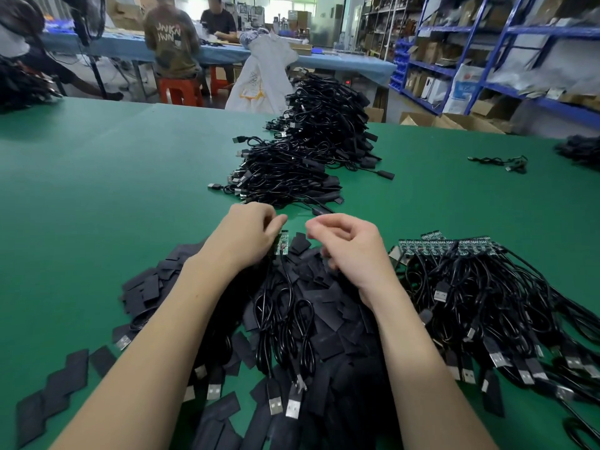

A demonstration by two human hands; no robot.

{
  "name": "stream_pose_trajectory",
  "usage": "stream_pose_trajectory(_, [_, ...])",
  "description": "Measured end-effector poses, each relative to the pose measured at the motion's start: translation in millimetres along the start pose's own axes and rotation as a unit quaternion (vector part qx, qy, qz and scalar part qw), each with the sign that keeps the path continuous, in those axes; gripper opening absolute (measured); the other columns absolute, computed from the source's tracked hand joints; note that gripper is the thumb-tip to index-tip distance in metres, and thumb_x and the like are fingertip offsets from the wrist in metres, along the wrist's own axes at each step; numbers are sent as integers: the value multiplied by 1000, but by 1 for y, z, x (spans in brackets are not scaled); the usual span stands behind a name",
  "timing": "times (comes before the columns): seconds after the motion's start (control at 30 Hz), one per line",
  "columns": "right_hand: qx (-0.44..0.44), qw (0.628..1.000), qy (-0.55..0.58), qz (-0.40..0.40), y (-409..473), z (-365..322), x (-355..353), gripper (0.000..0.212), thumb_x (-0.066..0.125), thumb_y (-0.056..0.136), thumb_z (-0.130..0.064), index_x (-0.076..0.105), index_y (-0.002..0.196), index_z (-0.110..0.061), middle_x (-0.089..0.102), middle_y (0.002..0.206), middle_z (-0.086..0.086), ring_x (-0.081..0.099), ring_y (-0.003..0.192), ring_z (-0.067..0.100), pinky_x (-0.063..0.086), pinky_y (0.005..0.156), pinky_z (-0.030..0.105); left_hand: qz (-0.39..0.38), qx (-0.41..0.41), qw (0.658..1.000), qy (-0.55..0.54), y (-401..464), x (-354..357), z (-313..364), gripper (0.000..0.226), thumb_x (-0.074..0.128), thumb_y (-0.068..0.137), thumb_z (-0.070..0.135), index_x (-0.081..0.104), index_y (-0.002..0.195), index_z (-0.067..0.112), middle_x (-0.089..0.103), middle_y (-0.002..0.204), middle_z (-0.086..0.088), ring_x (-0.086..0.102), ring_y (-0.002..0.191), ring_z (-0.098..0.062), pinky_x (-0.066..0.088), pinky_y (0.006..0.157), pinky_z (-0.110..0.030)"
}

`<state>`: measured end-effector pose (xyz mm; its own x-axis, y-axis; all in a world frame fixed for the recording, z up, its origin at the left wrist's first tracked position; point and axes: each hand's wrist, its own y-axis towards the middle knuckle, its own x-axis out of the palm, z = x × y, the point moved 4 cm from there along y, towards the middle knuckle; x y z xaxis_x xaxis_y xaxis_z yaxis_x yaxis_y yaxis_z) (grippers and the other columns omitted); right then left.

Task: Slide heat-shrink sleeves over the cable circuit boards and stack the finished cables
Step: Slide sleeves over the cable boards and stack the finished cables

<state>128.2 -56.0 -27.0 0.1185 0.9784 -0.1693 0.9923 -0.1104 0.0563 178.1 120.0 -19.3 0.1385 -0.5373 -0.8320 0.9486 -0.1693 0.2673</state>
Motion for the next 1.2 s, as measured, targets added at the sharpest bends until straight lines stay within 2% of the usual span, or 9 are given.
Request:
stream_pose_trajectory(0.1, [-3,1000,-15,-14,-1,-2,15,13,84,81,-29,77,88,-22,77,75,-5,67,63,6,50,55,19,42,24,998,-45,-1,-6,13,45,57,101,32,45,58,23,47,55,7,43,56,-4,24,59,-30])
stream_pose_trajectory(0.27, [73,988,130,-43,-4,-1,17,9,83,82,-12,76,88,-13,74,70,-3,67,62,7,54,57,16,100,14,991,-85,-2,-7,24,59,56,101,41,42,52,13,35,45,-2,32,46,-16,30,47,-20])
stream_pose_trajectory(0.4, [103,977,164,-84,-6,-4,17,15,84,80,-8,75,92,-9,76,76,-2,72,71,7,58,65,19,123,7,988,-95,-5,-4,28,70,55,101,47,31,44,14,24,38,1,22,43,-20,24,48,-30])
stream_pose_trajectory(0.47, [114,974,171,-90,-7,-4,17,17,84,79,-5,74,93,-7,77,80,0,73,75,7,58,66,18,133,0,986,-103,-7,-2,28,75,55,100,49,27,40,14,23,34,-1,26,40,-21,24,47,-29])
stream_pose_trajectory(0.77, [176,943,258,-116,-10,-3,20,10,79,80,1,73,82,-6,69,66,2,63,55,6,54,57,12,141,30,980,-138,-8,1,33,72,48,105,45,36,42,13,36,38,0,34,39,-14,32,56,-36])
stream_pose_trajectory(0.9, [186,936,276,-118,-11,-4,20,11,76,80,2,70,84,-5,67,64,1,61,52,5,53,56,11,143,44,977,-150,-7,-1,35,72,48,106,42,39,46,4,36,41,-5,31,41,-15,34,57,-33])
stream_pose_trajectory(1.0, [187,930,294,-119,-12,-5,21,16,79,71,-1,71,83,-6,67,63,2,61,52,6,53,55,12,139,25,973,-184,-6,-1,34,72,48,106,39,42,48,-4,34,40,0,32,41,-14,31,50,-23])
stream_pose_trajectory(1.1, [174,931,295,-127,-12,-9,19,11,82,60,-9,80,70,-11,70,66,1,64,55,5,54,57,12,149,28,970,-190,-3,-4,31,72,48,106,39,44,41,9,39,34,7,41,38,-9,31,51,-16])
stream_pose_trajectory(1.2, [158,947,257,-110,-9,-9,8,21,86,66,-11,81,86,-11,74,76,2,67,61,6,55,58,15,121,11,986,-116,-4,-9,22,69,44,106,47,55,45,15,56,44,2,61,54,-16,45,65,-30])
